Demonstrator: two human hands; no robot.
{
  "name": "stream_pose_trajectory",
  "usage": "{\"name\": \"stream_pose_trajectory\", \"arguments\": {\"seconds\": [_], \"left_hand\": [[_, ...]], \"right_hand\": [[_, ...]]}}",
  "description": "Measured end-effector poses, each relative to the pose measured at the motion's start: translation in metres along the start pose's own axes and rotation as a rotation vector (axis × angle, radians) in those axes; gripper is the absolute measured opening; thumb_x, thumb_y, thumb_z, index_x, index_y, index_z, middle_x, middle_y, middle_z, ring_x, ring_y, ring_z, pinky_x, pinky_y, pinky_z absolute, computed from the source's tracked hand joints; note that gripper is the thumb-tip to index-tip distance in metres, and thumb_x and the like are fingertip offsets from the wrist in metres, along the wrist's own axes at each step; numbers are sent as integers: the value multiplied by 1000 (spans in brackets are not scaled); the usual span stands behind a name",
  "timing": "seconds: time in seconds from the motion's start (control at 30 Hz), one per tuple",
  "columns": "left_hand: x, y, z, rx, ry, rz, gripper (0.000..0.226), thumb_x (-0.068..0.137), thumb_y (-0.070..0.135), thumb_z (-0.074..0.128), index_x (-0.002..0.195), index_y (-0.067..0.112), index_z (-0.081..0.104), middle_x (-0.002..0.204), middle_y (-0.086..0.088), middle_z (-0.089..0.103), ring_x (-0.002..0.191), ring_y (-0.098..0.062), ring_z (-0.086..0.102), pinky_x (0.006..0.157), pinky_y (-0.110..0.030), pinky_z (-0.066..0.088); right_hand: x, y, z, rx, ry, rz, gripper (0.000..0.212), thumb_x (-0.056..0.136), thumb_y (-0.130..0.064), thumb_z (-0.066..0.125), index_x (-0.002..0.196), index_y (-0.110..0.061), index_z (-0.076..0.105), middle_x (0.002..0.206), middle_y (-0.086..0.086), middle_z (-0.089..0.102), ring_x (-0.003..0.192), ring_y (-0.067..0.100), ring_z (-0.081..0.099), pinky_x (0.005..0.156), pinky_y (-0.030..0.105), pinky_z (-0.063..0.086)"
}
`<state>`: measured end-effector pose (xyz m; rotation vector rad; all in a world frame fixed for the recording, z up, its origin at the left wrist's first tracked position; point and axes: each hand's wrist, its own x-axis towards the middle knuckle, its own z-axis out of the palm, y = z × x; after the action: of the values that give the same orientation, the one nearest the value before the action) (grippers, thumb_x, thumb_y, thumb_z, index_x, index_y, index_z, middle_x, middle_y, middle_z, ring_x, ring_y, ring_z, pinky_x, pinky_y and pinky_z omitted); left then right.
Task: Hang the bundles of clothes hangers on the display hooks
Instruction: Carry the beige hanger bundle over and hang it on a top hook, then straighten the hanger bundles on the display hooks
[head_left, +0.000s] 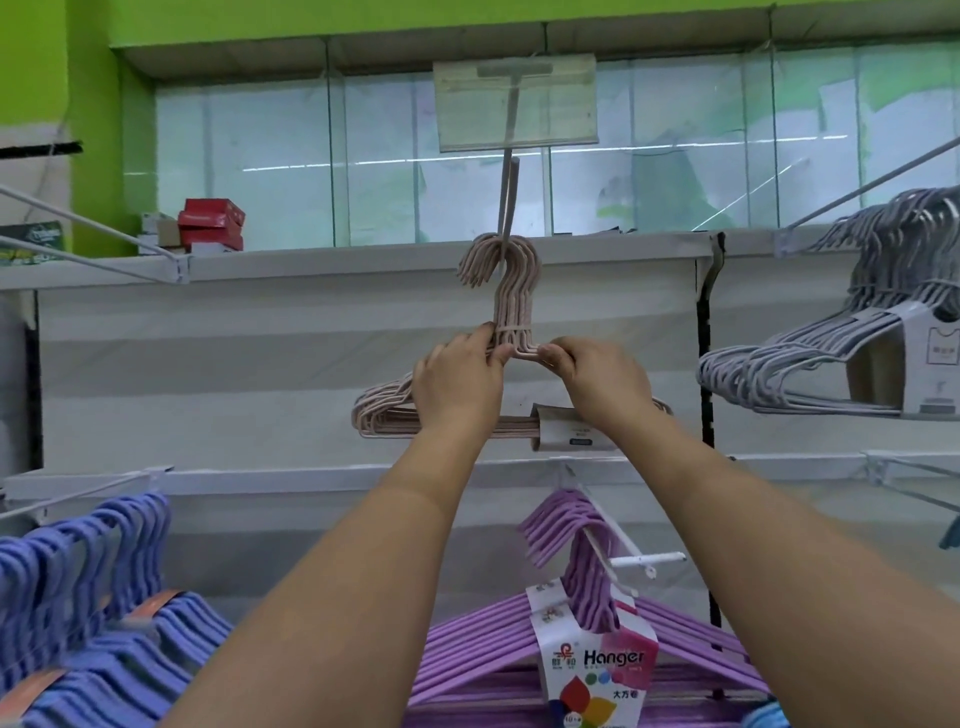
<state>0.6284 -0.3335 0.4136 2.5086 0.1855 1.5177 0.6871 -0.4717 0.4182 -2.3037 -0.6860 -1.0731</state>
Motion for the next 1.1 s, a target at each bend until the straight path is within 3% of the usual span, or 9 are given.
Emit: {"name": "stream_pose_trajectory", "arguments": {"seconds": [0.3,0.43,0.53,0.67,0.83,0.93,1.03,1.1], "left_hand": [[5,-5,9,-21,-34,-39,46,100,44,33,141,24,42,134,-2,54,125,-25,44,104,-39,29],[6,-9,5,-64,-78,15,43,103,34,29,142,19,41,137,-5,52,126,-28,43,105,-39,27],[2,-13,5,-172,-49,66,41,103,23,32,141,13,44,140,-7,50,128,-27,42,108,-37,27],[-22,-11,6,-194,-63,92,45,102,19,34,147,14,33,153,-4,32,144,-21,22,119,-37,13],[-62,8,5,-218,-3,73,48,99,13,39,146,11,33,155,-4,29,145,-18,19,120,-33,12],[-89,20,1,-276,10,16,42,98,12,41,140,8,44,145,-8,44,135,-23,37,113,-34,28],[-121,27,-1,-231,-47,-136,35,99,19,40,131,15,53,130,-5,55,114,-25,52,86,-34,42],[-148,34,-3,-154,-89,-251,25,100,26,39,106,17,62,110,-8,63,87,-27,55,67,-31,37]], "right_hand": [[2,-3,12,40,-1,51,47,99,-51,30,118,-22,62,107,10,67,98,31,58,69,35,42],[-1,-8,8,-2,-58,76,47,101,-49,25,120,-17,55,113,11,63,103,33,56,72,37,40],[-9,-5,1,-30,-63,66,44,103,-43,26,130,-15,45,129,12,53,114,34,49,83,40,39],[-34,6,-11,-58,-40,48,45,103,-36,30,142,-15,34,142,10,42,124,31,41,98,38,33],[-66,18,-34,-28,-41,27,44,103,-33,32,143,-14,35,141,9,44,125,30,42,102,38,31],[-86,27,-48,-1,-98,26,44,103,-33,33,141,-14,37,140,9,46,124,30,43,99,36,33],[-110,39,-63,8,-148,-2,41,101,-36,36,137,-18,42,138,5,46,124,27,44,95,36,37],[-127,51,-78,-5,-154,-23,38,101,-37,35,132,-19,47,134,3,48,121,26,47,92,37,40]]}}
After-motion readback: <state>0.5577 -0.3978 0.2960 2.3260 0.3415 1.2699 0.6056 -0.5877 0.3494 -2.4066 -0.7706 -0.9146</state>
